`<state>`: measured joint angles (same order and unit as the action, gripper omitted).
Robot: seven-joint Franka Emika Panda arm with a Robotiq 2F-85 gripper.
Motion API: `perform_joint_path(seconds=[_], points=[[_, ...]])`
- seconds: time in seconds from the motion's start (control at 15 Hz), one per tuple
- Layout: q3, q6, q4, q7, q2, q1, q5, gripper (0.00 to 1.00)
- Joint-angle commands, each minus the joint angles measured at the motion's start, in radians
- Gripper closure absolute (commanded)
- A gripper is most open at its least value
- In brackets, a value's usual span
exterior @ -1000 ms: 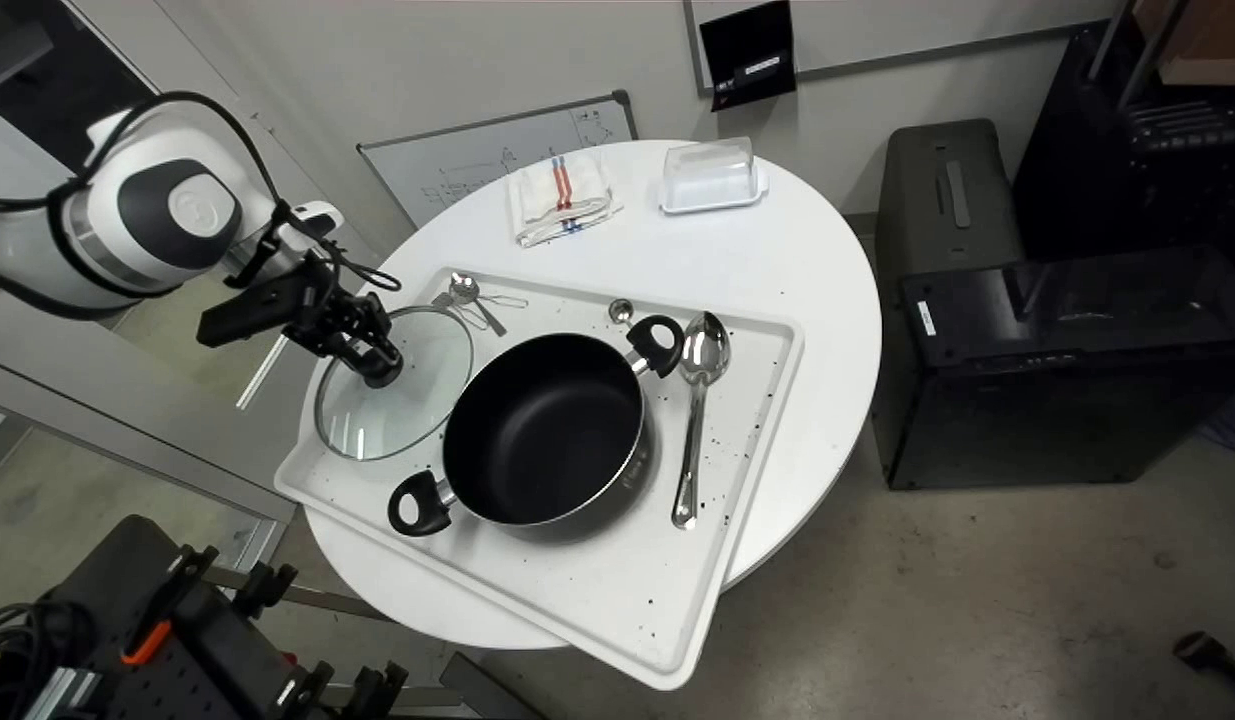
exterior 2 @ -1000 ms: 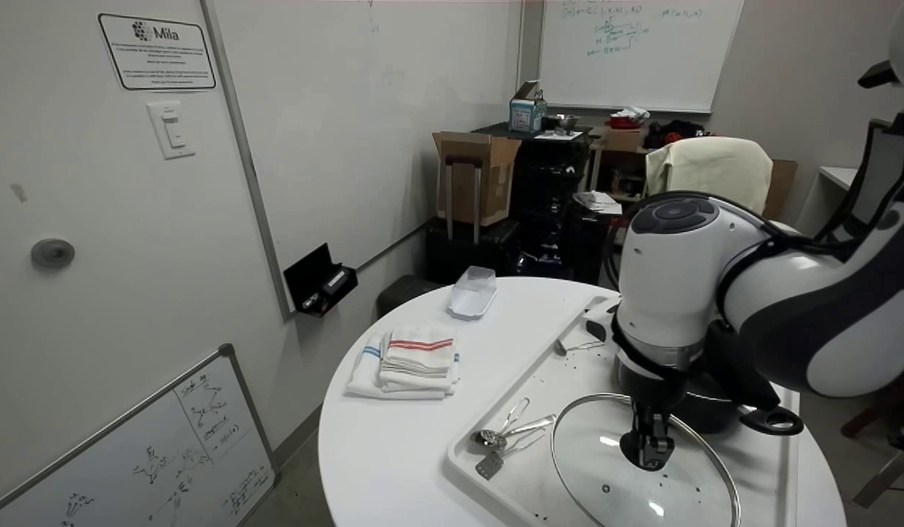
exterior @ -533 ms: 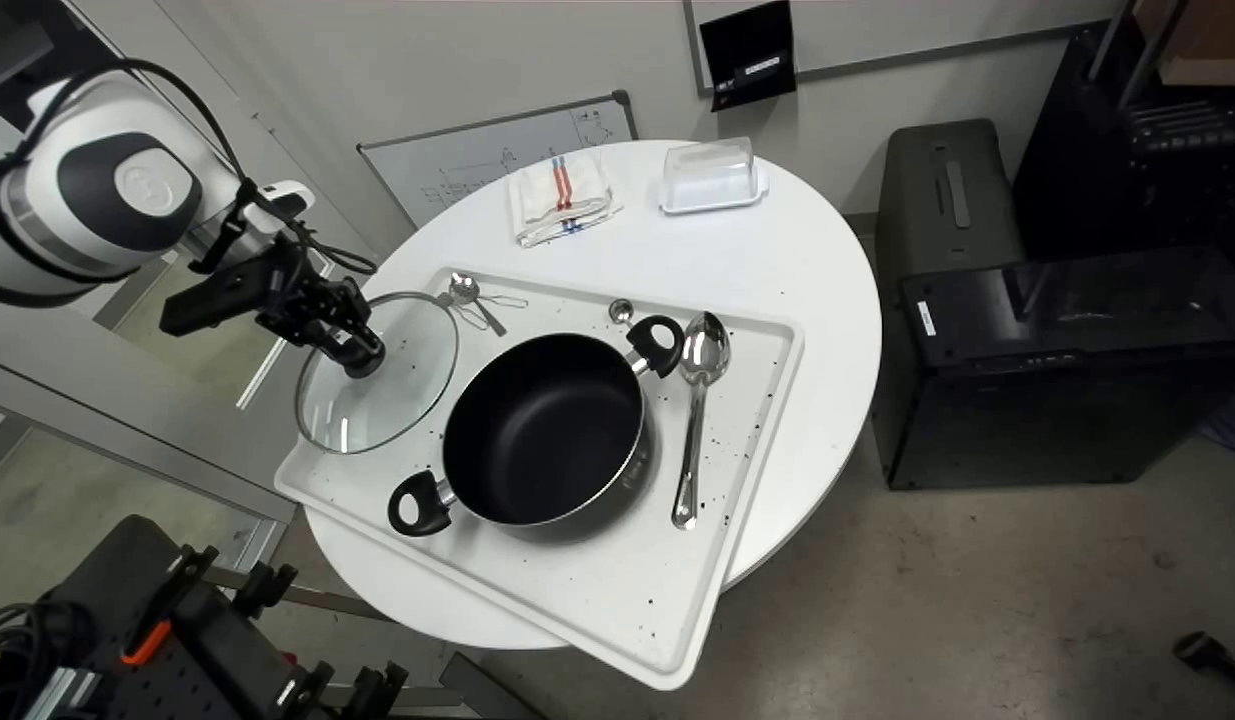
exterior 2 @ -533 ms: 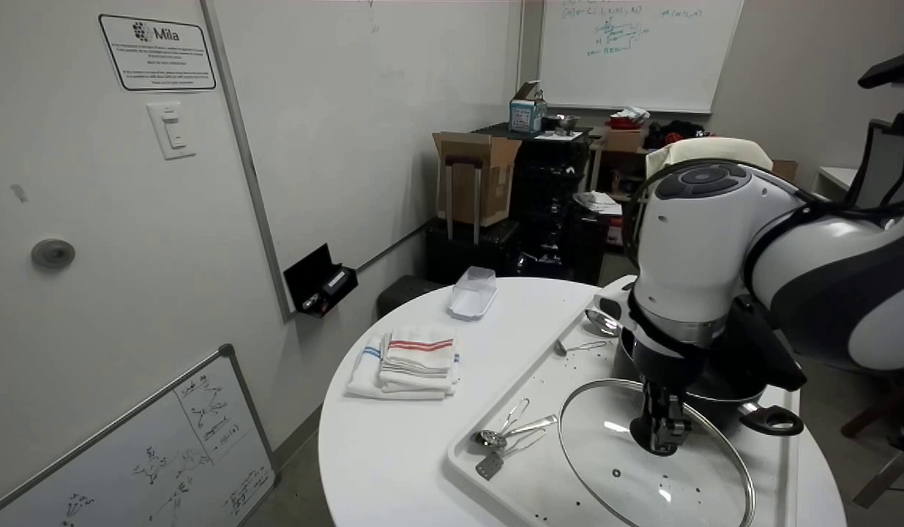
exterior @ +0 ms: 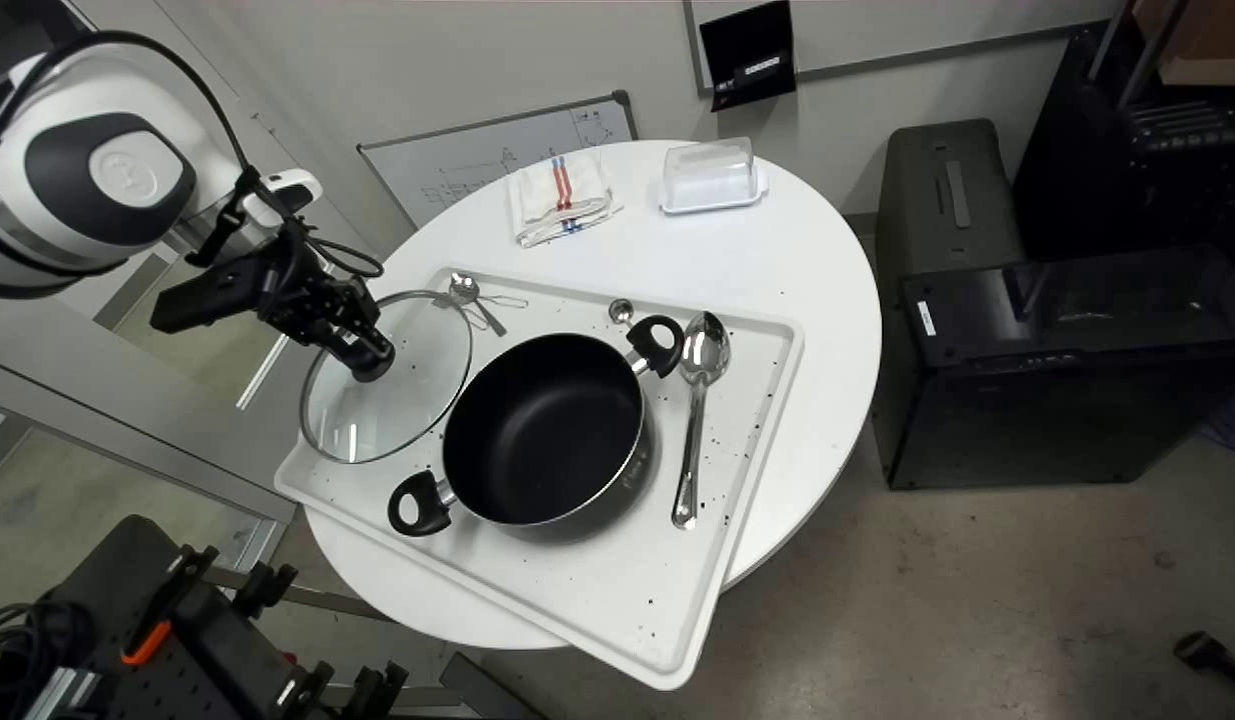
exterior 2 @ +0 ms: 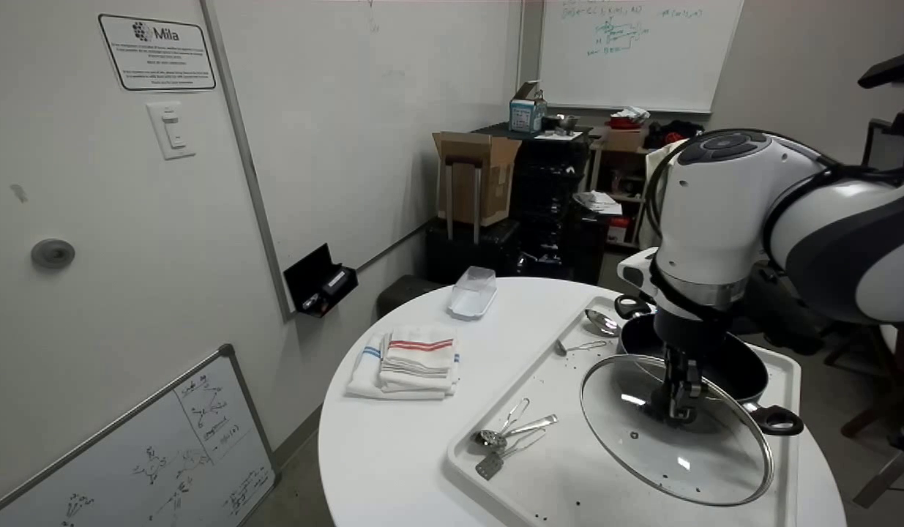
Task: Put the glass lid on the black pot.
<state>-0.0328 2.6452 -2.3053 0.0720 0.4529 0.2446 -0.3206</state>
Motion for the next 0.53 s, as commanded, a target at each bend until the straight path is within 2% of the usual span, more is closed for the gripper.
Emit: perform_joint_path(seconds=[0.0,0.47], points=[[0.01,-0.025,-0.056,-0.023,-0.081,-0.051,0.029,0.75],[0.05,-0.043,-0.066,-0.038,-0.105,-0.172,0.084,0.75]])
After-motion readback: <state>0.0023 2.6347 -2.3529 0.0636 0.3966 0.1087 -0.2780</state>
